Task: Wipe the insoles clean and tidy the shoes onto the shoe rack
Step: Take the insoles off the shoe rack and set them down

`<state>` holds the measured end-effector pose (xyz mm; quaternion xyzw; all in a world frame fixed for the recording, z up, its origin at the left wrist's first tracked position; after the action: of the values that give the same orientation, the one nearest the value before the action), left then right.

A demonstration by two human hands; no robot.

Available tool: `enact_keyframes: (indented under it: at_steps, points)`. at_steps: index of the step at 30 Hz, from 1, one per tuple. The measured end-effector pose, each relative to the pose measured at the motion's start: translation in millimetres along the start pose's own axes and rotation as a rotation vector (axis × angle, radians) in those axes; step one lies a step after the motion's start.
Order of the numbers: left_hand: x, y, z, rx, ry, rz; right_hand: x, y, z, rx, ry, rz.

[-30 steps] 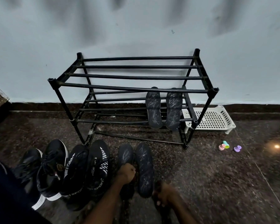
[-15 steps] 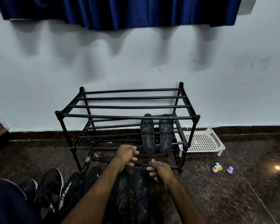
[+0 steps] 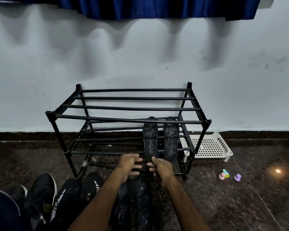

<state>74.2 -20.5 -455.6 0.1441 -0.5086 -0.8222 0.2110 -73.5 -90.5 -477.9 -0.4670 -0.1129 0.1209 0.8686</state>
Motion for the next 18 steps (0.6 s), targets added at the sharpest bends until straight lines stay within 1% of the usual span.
enact_keyframes:
  at_steps: [7,11,15,18]
  points:
    - [-0.1,-27.5,17.3,-0.051,-0.034,0.182,3.0,32.7,59.8,-0.085,-0.162,0.145]
    - [-11.2,-42.0,25.7,-0.046,0.031,0.249,-5.6,70.7,89.0,-0.057,-0.255,0.258]
    - [-21.5,-47.9,39.8,-0.036,0.141,0.203,-22.4,96.6,113.5,0.009,-0.302,0.330]
    - [-12.1,-53.3,51.6,-0.066,0.133,0.119,-38.8,114.8,124.4,0.082,-0.365,0.373]
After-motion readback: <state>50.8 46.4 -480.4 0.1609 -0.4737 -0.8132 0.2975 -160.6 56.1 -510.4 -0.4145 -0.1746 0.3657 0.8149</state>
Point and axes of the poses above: each hand's wrist, its own z-axis away from the middle knuckle, its own x-axis out of the palm, y = z × x, the point moved 10 cm from there along -z, towards the middle knuckle, and after that the axes turned 5 degrees about x, right-handed, at the moved point
